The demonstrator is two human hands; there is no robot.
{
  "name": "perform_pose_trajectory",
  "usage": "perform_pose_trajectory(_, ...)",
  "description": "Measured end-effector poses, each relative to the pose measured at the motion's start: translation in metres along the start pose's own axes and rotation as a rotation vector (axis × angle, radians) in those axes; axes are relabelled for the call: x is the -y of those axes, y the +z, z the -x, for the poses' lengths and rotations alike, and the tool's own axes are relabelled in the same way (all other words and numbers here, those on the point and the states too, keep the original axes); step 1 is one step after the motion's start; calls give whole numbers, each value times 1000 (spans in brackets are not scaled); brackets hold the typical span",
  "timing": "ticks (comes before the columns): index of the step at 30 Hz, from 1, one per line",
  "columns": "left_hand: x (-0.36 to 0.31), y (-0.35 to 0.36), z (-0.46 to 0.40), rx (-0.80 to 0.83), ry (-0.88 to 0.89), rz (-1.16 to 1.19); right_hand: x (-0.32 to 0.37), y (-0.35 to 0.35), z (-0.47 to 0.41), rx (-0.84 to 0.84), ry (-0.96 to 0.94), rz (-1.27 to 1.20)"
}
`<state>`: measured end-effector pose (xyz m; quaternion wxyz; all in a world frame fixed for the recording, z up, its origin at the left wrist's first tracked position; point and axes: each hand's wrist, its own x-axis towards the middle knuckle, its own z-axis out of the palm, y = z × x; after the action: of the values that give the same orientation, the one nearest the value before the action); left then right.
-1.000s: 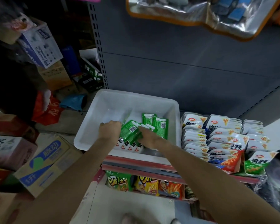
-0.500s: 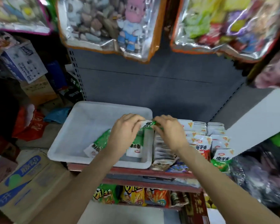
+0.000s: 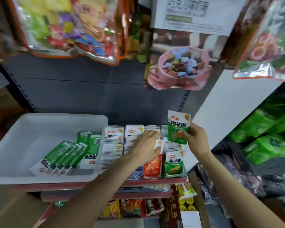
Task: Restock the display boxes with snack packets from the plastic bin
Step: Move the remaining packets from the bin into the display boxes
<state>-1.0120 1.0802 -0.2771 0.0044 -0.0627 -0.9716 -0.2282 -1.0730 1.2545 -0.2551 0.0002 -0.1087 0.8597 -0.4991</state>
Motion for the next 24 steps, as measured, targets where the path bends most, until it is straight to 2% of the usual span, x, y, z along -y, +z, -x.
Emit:
perform_pose_trajectory(3, -13, 19, -18, 151, 91, -156, -15, -12, -9, 3, 28, -75)
perform_pose_trajectory(7, -23, 35, -31, 277, 53, -251, -28, -18, -25, -1, 48, -134)
perform_pose_trajectory(11, -23, 41, -33, 199, 51, -252, -31, -17, -30, 55, 23, -208)
perform_pose_trajectory(17, -21, 30, -31, 149, 35, -31, -26, -16, -35, 124, -9, -328)
perform_pose_trajectory(24, -22, 28, -28, 142, 56, 5, -36, -10, -35, 270, 31, -148)
